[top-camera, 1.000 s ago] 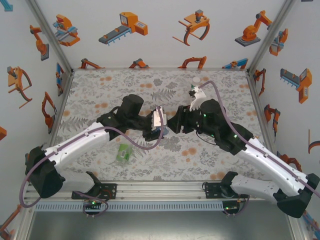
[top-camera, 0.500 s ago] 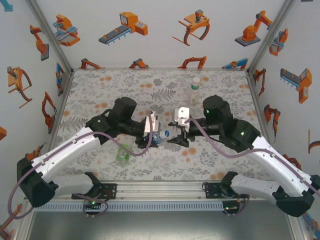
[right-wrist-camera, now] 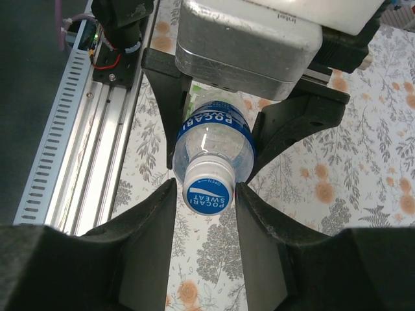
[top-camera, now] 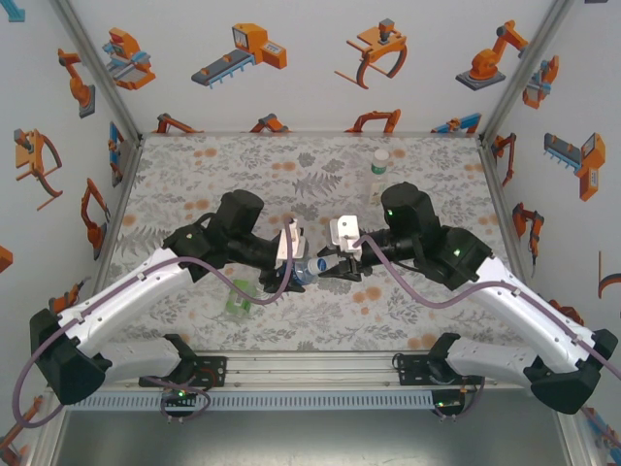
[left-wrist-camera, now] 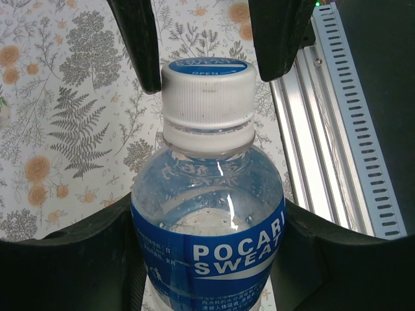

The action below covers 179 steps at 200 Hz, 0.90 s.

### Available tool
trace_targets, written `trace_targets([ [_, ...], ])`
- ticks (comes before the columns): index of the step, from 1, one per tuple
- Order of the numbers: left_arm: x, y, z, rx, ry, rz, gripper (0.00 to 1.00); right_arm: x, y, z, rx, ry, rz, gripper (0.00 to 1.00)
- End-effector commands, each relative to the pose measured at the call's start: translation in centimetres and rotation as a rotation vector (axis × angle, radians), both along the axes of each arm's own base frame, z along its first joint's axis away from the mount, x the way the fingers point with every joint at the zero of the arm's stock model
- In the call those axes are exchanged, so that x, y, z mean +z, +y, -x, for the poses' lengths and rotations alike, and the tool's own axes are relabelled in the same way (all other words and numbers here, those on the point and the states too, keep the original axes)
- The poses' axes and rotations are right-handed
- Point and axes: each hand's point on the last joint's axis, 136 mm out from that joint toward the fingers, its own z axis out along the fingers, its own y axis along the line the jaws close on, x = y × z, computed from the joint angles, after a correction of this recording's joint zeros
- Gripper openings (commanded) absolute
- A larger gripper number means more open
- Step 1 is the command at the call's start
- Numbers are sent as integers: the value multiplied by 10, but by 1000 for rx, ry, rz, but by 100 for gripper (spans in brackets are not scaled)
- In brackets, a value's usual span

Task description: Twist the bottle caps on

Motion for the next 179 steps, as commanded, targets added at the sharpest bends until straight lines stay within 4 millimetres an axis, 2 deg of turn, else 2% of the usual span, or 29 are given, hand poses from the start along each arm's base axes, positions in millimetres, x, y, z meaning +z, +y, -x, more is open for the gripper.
trace_targets([
  [1, 11, 0, 6, -38, -10, 25, 0, 7, 3, 3, 34, -22, -34, 39],
  [25, 10, -1, 5, -35, -11, 25, 0, 5, 3, 1, 8, 1, -27, 25],
  [42, 9, -2, 2, -28, -19, 31, 0, 3, 3, -8, -68, 61, -20, 16],
  [75, 5, -9, -18, 43, -72, 33, 0, -1, 3, -51, -413, 344, -94, 0],
  [98, 2, -15, -30, 74, -100, 33, 0, -10, -6, -78, -667, 608, -167, 0],
  [123, -1, -22, -37, 76, -113, 42, 0, -36, -37, -108, -1056, 902, -202, 0],
  [156, -3, -30, -44, 73, -114, 42, 0, -70, -72, -112, -1394, 1151, -198, 0],
  [179, -3, -33, -47, 72, -115, 41, 0, -75, -78, -111, -1458, 1216, -214, 0],
])
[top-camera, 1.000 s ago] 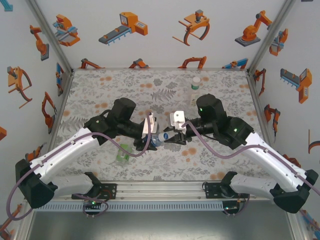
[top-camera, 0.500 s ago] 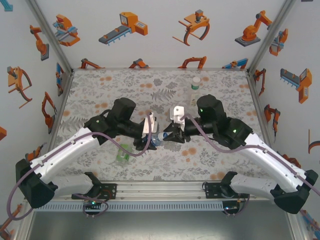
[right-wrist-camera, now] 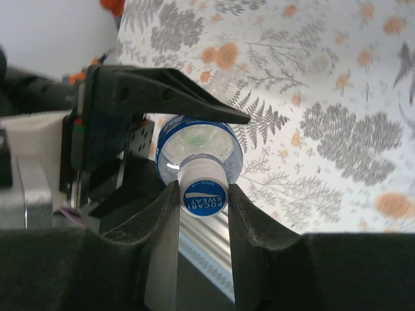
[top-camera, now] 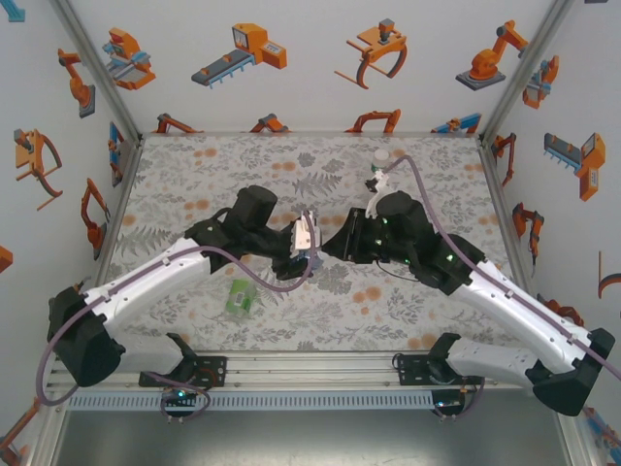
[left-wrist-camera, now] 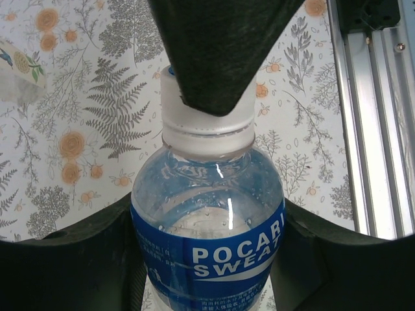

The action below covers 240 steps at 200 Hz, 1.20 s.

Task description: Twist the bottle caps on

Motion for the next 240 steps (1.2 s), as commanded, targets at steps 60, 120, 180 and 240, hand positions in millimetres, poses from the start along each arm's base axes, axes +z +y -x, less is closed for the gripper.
trace_targets([
  [60, 26, -13, -2, -42, -47, 81, 0, 4, -24, -17, -169, 14, 72, 18],
  [120, 27, -4, 10, -61, -28, 67, 0, 66, 2, 2, 273, -507, 185, 54],
  [180, 34, 10, 36, -124, 36, 51, 0, 70, 41, 65, 903, -853, 218, 54],
  [240, 38, 25, 54, -132, 82, 53, 0, 66, 51, 95, 1124, -1126, 142, 52],
])
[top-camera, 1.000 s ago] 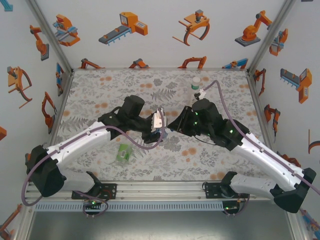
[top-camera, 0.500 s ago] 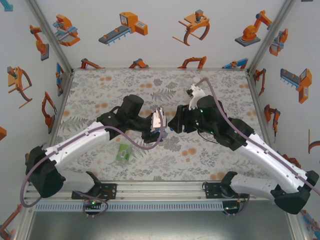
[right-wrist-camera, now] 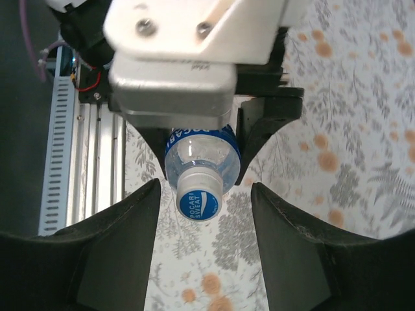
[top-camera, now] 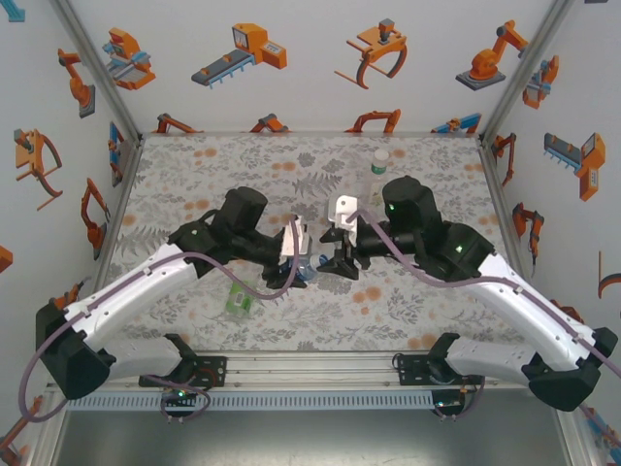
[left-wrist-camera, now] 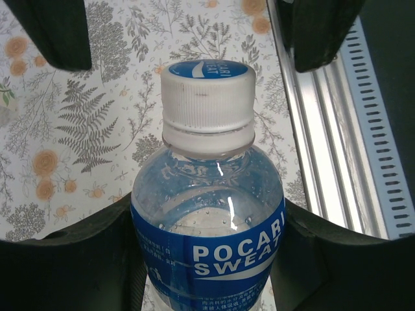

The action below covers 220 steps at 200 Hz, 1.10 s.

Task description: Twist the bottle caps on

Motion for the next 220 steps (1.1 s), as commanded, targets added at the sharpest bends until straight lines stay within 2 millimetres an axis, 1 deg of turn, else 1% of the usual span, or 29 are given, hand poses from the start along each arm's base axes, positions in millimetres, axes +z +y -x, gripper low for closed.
trace_targets([
  [1, 10, 6, 16, -40, 27, 19, 0, 2, 5, 16, 150, -124, -48, 52],
  [14, 10, 8, 18, -39, 29, 22, 0, -3, 7, 16, 167, -119, -45, 50],
  [30, 11, 9, 19, -37, 32, 23, 0, -6, 9, 16, 176, -109, -45, 44],
  [55, 10, 10, 19, -34, 31, 20, 0, -6, 9, 16, 176, -112, -48, 40],
  [81, 9, 9, 18, -35, 25, 18, 0, -5, 8, 17, 173, -116, -51, 31],
  [102, 8, 8, 17, -36, 25, 16, 0, -5, 7, 19, 172, -101, -54, 19],
  [119, 7, 6, 13, -25, 20, 17, 0, -6, 8, 15, 135, -51, -55, 9],
  [132, 7, 5, 8, -2, 6, 17, 0, -7, 10, 4, 50, 21, -62, 0],
  [150, 5, 1, 0, 25, -17, 25, 0, -10, 9, -20, -149, 172, -82, 0],
  [163, 4, -3, -7, 43, -36, 36, 0, -14, 3, -36, -302, 296, -98, 0],
  [180, 3, -9, -14, 46, -51, 47, 0, -21, -6, -51, -479, 469, -122, 0],
  [198, 2, -15, -20, 46, -57, 48, 0, -32, -20, -69, -700, 659, -140, 0],
  [220, 0, -23, -27, 46, -62, 51, 0, -45, -35, -81, -925, 876, -168, 0],
])
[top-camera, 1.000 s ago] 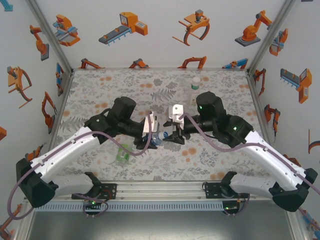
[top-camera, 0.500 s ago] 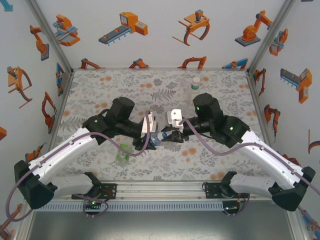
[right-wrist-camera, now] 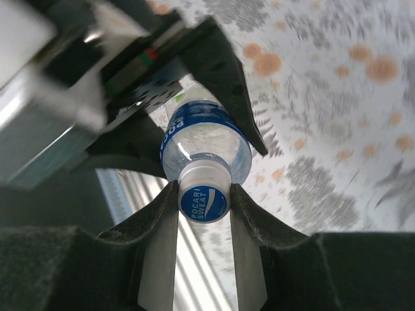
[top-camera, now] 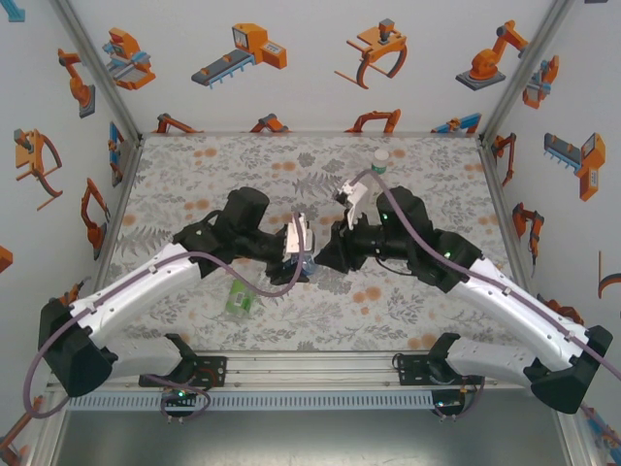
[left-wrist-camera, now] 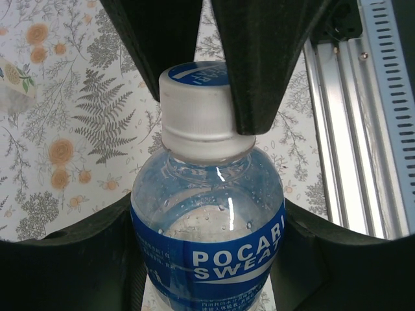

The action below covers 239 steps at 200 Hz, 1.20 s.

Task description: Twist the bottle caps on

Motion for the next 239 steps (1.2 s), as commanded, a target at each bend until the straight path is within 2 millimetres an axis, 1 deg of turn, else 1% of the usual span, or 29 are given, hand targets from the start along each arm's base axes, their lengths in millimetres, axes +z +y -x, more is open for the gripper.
trace_targets([
  [1, 13, -14, -7, -17, -36, 58, 0, -6, -25, -32, -418, 307, -77, 0],
  [15, 12, -19, -10, -19, -38, 61, 0, -18, -36, -38, -569, 435, -86, 0],
  [25, 11, -22, -13, -19, -37, 63, 0, -29, -44, -39, -662, 522, -81, 0],
  [43, 11, -26, -16, -21, -32, 63, 0, -39, -47, -41, -719, 575, -70, 0],
  [63, 12, -27, -17, -22, -31, 63, 0, -39, -51, -45, -753, 561, -75, 0],
  [96, 11, -26, -16, -21, -27, 59, 0, -28, -53, -50, -745, 500, -73, 0],
  [107, 10, -26, -16, -21, -23, 56, 0, -24, -51, -51, -720, 468, -61, 11],
  [119, 11, -25, -15, -22, -23, 56, 0, -16, -45, -51, -664, 420, -66, 24],
  [127, 12, -24, -13, -22, -22, 56, 0, -7, -39, -52, -617, 378, -81, 31],
  [138, 12, -23, -13, -21, -21, 56, 0, 7, -34, -50, -547, 307, -96, 37],
  [154, 11, -21, -11, -23, -17, 49, 0, 24, -32, -46, -457, 183, -89, 44],
  [178, 10, -18, -7, -35, -6, 34, 0, 39, -32, -37, -315, -27, -34, 47],
  [189, 11, -16, -3, -47, -3, 30, 0, 43, -27, -28, -208, -137, -5, 47],
  [214, 13, -10, 8, -84, 20, 22, 0, 49, -14, 6, 101, -385, 38, 47],
  [239, 18, -4, 23, -131, 59, 31, 0, 50, -8, 43, 381, -552, 47, 49],
])
